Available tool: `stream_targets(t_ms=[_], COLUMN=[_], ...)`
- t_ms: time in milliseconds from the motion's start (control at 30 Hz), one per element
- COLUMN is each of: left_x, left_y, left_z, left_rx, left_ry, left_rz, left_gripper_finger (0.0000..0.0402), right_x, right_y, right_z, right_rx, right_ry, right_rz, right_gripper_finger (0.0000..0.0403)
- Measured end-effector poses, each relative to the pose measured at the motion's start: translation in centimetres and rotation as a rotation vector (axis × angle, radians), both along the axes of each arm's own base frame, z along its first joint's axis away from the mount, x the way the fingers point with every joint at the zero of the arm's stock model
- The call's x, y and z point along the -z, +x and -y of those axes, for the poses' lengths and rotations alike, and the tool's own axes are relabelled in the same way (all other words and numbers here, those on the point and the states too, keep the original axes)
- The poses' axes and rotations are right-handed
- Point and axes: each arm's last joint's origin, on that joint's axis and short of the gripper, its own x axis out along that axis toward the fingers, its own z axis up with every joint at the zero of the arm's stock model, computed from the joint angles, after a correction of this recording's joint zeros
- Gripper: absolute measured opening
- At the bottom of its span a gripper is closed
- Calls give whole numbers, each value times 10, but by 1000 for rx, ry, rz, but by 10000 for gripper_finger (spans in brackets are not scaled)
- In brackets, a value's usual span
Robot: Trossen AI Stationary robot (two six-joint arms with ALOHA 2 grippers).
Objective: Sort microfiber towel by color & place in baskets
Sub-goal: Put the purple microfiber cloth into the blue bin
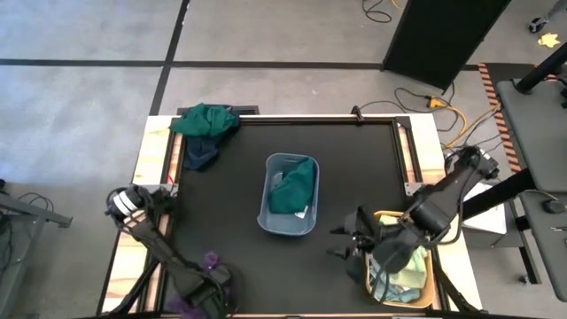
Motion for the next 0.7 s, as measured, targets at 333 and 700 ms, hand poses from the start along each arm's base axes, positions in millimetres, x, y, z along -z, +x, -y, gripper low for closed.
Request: stream_targets(t_ms=[333, 700], left_x=[-60, -223], left_y=[29, 51], left_z=[-34, -114], left_rx=[-18, 62], left_ry=[186, 395], left_rz=[265, 874], left_gripper_finger=[17, 10], right_x=[-35, -60], right_y=[-21, -39], right_z=[45, 101], right_rx=[-33, 8], right_ry=[-164, -444], right_rz=[77, 100], right_gripper_finger=[221, 219])
